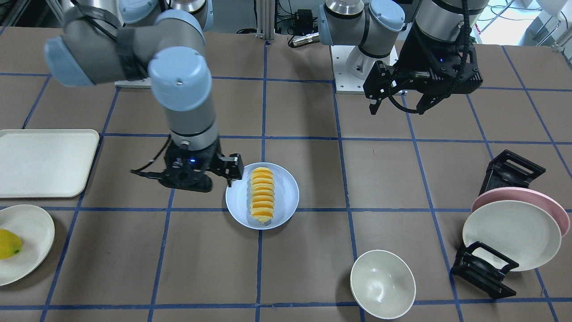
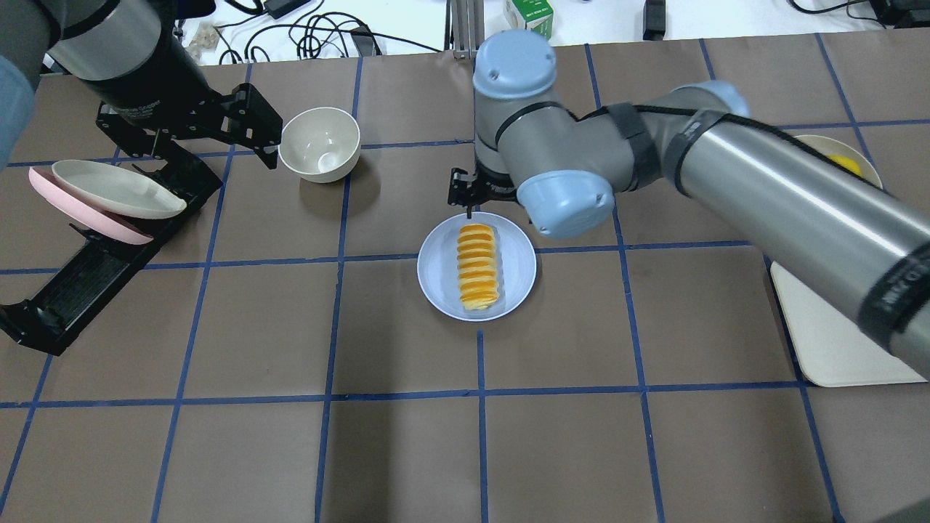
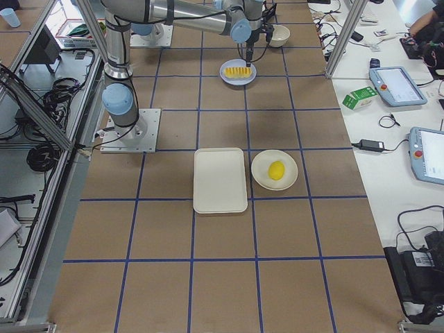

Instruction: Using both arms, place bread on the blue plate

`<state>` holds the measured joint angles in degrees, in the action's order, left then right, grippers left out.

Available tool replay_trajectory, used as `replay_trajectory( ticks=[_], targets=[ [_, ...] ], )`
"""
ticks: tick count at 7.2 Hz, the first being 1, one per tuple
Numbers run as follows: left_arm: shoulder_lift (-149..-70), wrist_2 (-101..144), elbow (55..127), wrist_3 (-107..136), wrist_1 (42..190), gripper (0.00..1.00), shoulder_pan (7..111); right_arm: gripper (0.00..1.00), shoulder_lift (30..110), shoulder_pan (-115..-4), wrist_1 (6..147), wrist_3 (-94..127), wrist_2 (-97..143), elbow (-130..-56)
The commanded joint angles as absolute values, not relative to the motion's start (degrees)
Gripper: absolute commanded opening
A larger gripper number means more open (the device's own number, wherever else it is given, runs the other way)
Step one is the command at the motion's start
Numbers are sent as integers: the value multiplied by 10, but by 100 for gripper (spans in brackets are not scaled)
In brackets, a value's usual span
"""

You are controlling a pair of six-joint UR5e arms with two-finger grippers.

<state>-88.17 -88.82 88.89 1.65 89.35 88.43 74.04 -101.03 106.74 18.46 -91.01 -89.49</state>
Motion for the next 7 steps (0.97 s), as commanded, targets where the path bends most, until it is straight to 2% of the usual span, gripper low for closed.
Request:
replay_trajectory(
  ticks=[1, 4, 7],
  targets=[
    [-887, -888, 887, 18, 895, 100, 884, 100, 793, -912, 920, 133, -916, -832],
    [-888, -888, 889, 13, 893, 100, 883, 100, 850, -902, 866, 120, -974, -831],
    [-888, -888, 890, 13, 893, 100, 884, 100, 864, -904, 864, 112, -891, -844]
  ],
)
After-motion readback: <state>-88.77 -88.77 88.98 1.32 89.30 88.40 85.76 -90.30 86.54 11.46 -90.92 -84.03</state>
